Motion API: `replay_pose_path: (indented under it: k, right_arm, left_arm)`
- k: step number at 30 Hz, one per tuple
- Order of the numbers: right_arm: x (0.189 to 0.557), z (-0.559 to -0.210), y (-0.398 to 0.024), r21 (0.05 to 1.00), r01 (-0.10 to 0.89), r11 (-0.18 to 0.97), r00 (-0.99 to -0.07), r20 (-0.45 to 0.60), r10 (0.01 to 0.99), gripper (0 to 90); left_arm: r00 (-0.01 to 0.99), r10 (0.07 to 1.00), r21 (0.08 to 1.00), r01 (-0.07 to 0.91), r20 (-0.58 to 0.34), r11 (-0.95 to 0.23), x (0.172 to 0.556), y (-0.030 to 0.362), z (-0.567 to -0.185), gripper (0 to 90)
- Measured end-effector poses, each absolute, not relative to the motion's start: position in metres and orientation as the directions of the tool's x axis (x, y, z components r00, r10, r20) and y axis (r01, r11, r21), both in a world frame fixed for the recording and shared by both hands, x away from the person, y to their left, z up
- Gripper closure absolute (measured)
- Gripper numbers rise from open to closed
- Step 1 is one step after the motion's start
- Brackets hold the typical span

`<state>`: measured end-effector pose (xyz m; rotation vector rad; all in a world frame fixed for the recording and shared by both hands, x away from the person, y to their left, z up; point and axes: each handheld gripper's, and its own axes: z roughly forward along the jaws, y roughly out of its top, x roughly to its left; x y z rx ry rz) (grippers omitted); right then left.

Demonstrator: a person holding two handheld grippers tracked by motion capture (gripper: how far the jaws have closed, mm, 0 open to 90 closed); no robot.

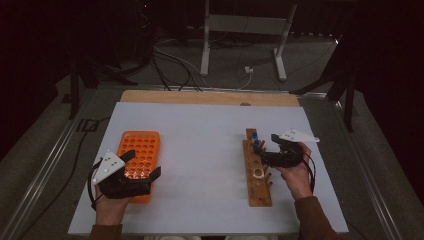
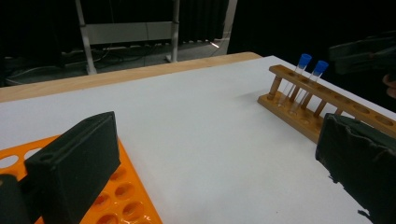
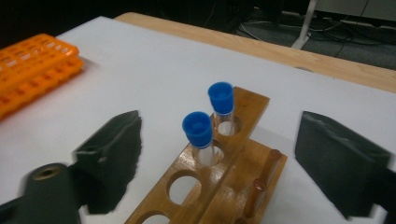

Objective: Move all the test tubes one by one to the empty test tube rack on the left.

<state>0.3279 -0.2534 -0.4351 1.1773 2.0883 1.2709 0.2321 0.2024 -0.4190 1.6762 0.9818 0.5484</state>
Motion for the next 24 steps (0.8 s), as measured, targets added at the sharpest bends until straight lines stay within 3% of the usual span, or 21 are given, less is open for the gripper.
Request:
replay_pose_path:
  k: [5,10,14,18,24]
  right_arm:
    - [0.333,-0.44,-0.249,0.864,0.45,0.227,-0.553,0.07,0.83,26.2]
    - [0.336,-0.447,-0.244,0.854,0.451,0.262,-0.579,0.056,0.814,52.9]
    - [0.339,-0.452,-0.238,0.843,0.453,0.29,-0.589,0.039,0.807,67.1]
    - [0.339,-0.455,-0.234,0.836,0.446,0.319,-0.577,-0.003,0.817,75.2]
    - [0.339,-0.456,-0.233,0.835,0.447,0.322,-0.564,-0.016,0.825,76.1]
  left_arm:
    - [0.555,0.823,0.939,0.333,-0.12,-0.088,0.232,0.202,-0.419,0.8]
    - [0.555,0.823,0.938,0.335,-0.124,-0.085,0.231,0.202,-0.419,0.8]
    - [0.559,0.819,0.939,0.336,-0.132,-0.079,0.231,0.202,-0.42,0.8]
    - [0.56,0.818,0.939,0.335,-0.133,-0.077,0.231,0.202,-0.42,0.8]
    - [0.56,0.817,0.937,0.34,-0.137,-0.077,0.231,0.201,-0.421,0.8]
